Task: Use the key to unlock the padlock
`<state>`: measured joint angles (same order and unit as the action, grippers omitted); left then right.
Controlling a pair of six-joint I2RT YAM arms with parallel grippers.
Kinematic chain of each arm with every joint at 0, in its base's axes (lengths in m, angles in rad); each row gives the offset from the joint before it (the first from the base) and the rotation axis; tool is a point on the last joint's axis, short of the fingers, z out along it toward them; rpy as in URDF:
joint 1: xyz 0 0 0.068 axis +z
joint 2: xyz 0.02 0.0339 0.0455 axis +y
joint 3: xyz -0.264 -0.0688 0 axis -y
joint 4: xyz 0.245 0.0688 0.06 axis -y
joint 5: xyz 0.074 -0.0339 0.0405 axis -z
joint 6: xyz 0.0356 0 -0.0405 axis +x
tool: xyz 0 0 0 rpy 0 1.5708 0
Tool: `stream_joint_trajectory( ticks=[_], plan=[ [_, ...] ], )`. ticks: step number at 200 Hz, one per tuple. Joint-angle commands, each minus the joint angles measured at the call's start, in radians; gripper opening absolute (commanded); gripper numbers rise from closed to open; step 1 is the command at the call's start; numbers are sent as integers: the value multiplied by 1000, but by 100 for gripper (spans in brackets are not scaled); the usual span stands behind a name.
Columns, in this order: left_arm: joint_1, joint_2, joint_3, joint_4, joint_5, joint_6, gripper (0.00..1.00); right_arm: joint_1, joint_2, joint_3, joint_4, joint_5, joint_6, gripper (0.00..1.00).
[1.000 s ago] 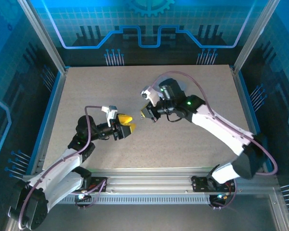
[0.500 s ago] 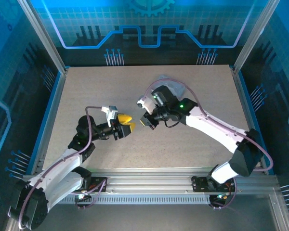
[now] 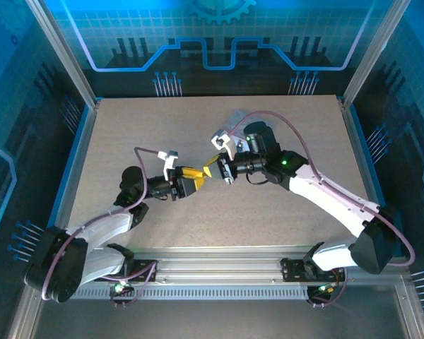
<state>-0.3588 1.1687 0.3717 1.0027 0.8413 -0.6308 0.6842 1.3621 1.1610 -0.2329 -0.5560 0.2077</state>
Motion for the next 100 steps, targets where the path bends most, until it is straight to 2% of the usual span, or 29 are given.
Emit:
stream_joint_trajectory(
  ticks=[1, 32, 63, 100],
  plan=[
    [8, 23, 13, 155, 49, -64, 45, -12, -28, -15, 55, -29, 33, 0],
    [8, 28, 15, 167, 54, -77, 41, -16, -37, -31, 77, -17, 51, 0],
    [7, 35, 25, 168, 61, -82, 28, -17, -41, -42, 100, -3, 64, 0],
    [8, 54, 37, 167, 58, -93, 25, -19, -41, -52, 125, 2, 76, 0]
  ],
)
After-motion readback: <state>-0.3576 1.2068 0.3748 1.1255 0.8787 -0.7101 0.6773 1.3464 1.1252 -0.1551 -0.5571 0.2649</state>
